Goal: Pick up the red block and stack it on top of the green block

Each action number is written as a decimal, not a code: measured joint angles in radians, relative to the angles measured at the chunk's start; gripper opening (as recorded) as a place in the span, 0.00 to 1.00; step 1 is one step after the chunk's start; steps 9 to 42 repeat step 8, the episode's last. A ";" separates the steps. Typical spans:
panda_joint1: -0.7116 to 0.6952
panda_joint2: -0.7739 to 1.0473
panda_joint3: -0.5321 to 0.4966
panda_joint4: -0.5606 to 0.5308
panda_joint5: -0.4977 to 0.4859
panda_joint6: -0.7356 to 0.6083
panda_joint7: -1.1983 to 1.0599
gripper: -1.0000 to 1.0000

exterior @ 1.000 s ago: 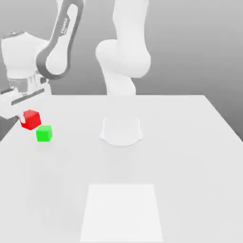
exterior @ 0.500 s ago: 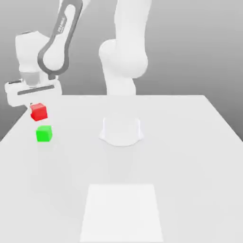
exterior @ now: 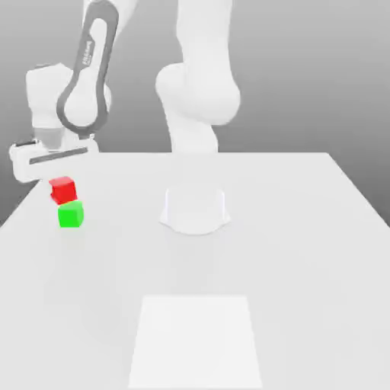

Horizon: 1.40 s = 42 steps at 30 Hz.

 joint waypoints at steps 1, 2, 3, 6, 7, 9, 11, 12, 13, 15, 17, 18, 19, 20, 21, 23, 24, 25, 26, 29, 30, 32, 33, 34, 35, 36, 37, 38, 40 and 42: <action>0.006 0.010 -0.003 0.000 0.010 0.008 -0.007 0.00; 0.011 0.019 -0.005 0.000 0.020 0.016 -0.014 0.00; 0.016 0.029 -0.008 -0.001 0.031 0.024 -0.021 0.00; 0.031 0.058 -0.012 -0.001 0.063 0.048 -0.044 0.00; 0.036 0.068 -0.014 -0.002 0.074 0.056 -0.052 0.00; 0.041 0.077 -0.015 -0.002 0.085 0.064 -0.060 0.00; 0.041 0.077 -0.015 -0.002 0.085 0.064 -0.060 0.00; 0.041 0.077 -0.015 -0.002 0.085 0.064 -0.060 0.00; 0.041 0.077 -0.015 -0.002 0.085 0.064 -0.060 0.00; 0.041 0.077 -0.015 -0.002 0.085 0.064 -0.060 0.00; 0.041 0.077 -0.015 -0.002 0.085 0.064 -0.060 0.00; 0.041 0.077 -0.015 -0.002 0.085 0.064 -0.060 0.00; 0.041 0.077 -0.015 -0.002 0.085 0.064 -0.060 0.00; 0.041 0.077 -0.015 -0.002 0.085 0.064 -0.060 0.00; 0.041 0.077 -0.015 -0.002 0.085 0.064 -0.060 0.00; 0.041 0.077 -0.015 -0.002 0.085 0.064 -0.060 0.00; 0.041 0.077 -0.015 -0.002 0.085 0.064 -0.060 0.00; 0.041 0.077 -0.015 -0.002 0.085 0.064 -0.060 0.00; 0.041 0.077 -0.015 -0.002 0.085 0.064 -0.060 0.00; 0.041 0.077 -0.015 -0.002 0.085 0.064 -0.060 0.00; 0.041 0.077 -0.015 -0.002 0.085 0.064 -0.060 0.00; 0.041 0.077 -0.015 -0.002 0.085 0.064 -0.060 0.00; 0.041 0.077 -0.015 -0.002 0.085 0.064 -0.060 0.00; 0.041 0.077 -0.015 -0.002 0.085 0.064 -0.060 0.00; 0.041 0.077 -0.015 -0.002 0.085 0.064 -0.060 0.00; 0.041 0.077 -0.015 -0.002 0.085 0.064 -0.060 0.00; 0.041 0.077 -0.015 -0.002 0.085 0.064 -0.060 0.00; 0.041 0.077 -0.015 -0.002 0.085 0.064 -0.060 0.00; 0.041 0.077 -0.015 -0.002 0.085 0.064 -0.060 0.00; 0.041 0.077 -0.015 -0.002 0.085 0.064 -0.060 0.00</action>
